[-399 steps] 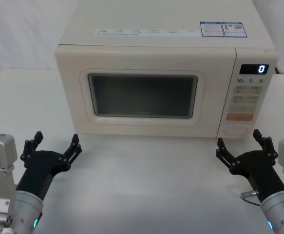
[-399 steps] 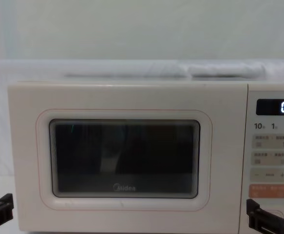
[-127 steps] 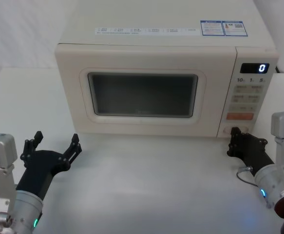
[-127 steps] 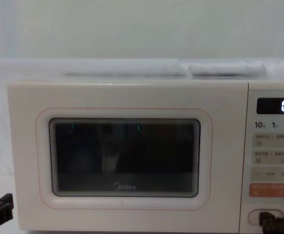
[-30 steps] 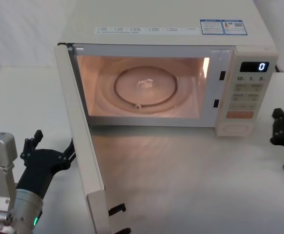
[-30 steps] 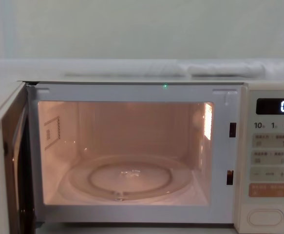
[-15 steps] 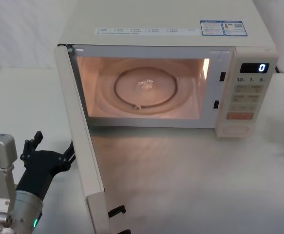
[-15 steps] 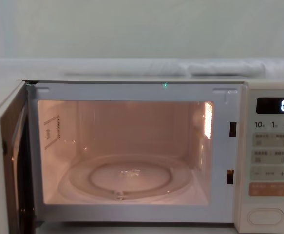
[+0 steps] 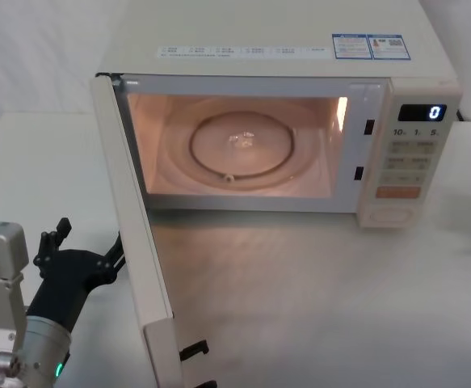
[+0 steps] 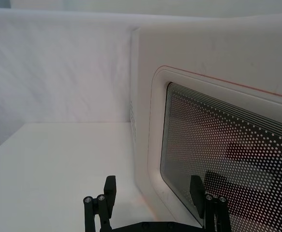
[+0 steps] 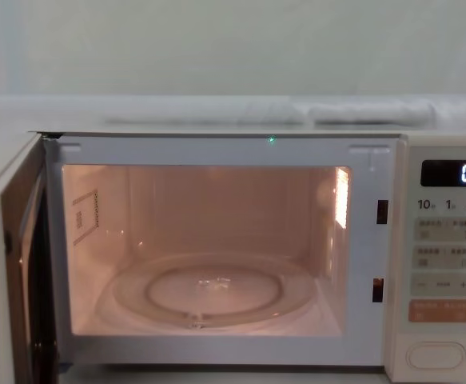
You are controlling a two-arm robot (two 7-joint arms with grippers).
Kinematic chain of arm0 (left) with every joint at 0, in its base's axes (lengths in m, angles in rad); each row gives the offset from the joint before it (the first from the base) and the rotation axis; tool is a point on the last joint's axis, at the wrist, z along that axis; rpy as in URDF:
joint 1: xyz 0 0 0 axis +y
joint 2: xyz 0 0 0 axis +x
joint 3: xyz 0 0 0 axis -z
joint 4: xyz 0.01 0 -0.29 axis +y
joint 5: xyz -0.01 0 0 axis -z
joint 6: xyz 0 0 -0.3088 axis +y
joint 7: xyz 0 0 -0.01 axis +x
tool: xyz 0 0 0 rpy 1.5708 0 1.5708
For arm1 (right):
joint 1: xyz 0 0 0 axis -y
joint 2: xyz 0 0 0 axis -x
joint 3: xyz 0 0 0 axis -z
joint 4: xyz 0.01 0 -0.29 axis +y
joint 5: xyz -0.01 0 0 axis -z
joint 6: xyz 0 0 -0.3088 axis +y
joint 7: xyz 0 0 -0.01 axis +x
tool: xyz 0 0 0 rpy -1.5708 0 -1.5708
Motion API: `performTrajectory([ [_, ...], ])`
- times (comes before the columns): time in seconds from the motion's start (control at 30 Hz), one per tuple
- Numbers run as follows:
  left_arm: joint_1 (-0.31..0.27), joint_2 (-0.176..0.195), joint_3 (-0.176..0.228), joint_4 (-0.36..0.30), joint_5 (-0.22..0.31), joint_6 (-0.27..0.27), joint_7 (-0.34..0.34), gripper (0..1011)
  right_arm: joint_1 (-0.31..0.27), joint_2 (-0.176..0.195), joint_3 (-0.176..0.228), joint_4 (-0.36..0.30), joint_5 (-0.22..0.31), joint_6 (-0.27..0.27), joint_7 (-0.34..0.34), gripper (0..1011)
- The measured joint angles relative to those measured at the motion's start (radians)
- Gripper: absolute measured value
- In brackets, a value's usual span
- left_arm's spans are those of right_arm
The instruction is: Press the button to open the microwave door with one hand; close the microwave door with the other hand.
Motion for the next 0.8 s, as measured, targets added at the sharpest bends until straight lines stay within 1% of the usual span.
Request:
performTrajectory([
  [0.1,0.0,0.0,0.0,0.0,0.0,0.0,0.0,1001,0.0,-0.001,0.0,-0.001,-0.001,0.0,0.0,0],
  [0.17,0.0,0.0,0.0,0.0,0.0,0.0,0.0,1001,-0.001,-0.001,0.0,-0.001,-0.003,0.0,-0.001,18],
  [0.23,0.0,0.0,0.0,0.0,0.0,0.0,0.0,1001,-0.001,-0.001,-0.001,-0.001,-0.003,0.0,-0.001,94],
  [0.3,0.0,0.0,0.0,0.0,0.0,0.0,0.0,1001,-0.001,-0.001,-0.001,-0.002,-0.004,0.0,-0.001,127],
  [0.33,0.0,0.0,0.0,0.0,0.0,0.0,0.0,1001,-0.001,-0.001,-0.001,-0.002,-0.004,0.0,-0.002,175],
  [0.4,0.0,0.0,0.0,0.0,0.0,0.0,0.0,1001,-0.001,-0.001,-0.001,-0.002,-0.005,0.0,-0.002,214],
  [0.43,0.0,0.0,0.0,0.0,0.0,0.0,0.0,1001,-0.001,-0.001,-0.001,-0.002,-0.005,0.0,-0.002,250],
  [0.47,0.0,0.0,0.0,0.0,0.0,0.0,0.0,1001,-0.001,-0.002,-0.001,-0.002,-0.005,0.0,-0.002,250],
  [0.5,0.0,0.0,0.0,0.0,0.0,0.0,0.0,1001,-0.002,-0.002,-0.001,-0.002,-0.006,0.0,-0.002,306],
  [0.57,0.0,0.0,0.0,0.0,0.0,0.0,0.0,1001,-0.002,-0.002,-0.001,-0.002,-0.006,0.0,-0.002,339],
  [0.6,0.0,0.0,0.0,0.0,0.0,0.0,0.0,1001,-0.002,-0.002,-0.001,-0.002,-0.006,0.0,-0.002,407],
  [0.63,0.0,0.0,0.0,0.0,0.0,0.0,0.0,1001,-0.002,-0.002,-0.001,-0.002,-0.006,0.0,-0.002,423],
  [0.67,0.0,0.0,0.0,0.0,0.0,0.0,0.0,1001,-0.002,-0.002,-0.002,-0.003,-0.007,0.0,-0.002,469],
  [0.7,0.0,0.0,0.0,0.0,0.0,0.0,0.0,1001,-0.002,-0.002,-0.002,-0.003,-0.007,0.0,-0.003,482],
  [0.73,0.0,0.0,0.0,0.0,0.0,0.0,0.0,1001,-0.002,-0.002,-0.002,-0.003,-0.007,0.0,-0.003,532],
  [0.8,0.0,0.0,0.0,0.0,0.0,0.0,0.0,1001,-0.002,-0.002,-0.002,-0.003,-0.007,0.0,-0.003,593],
])
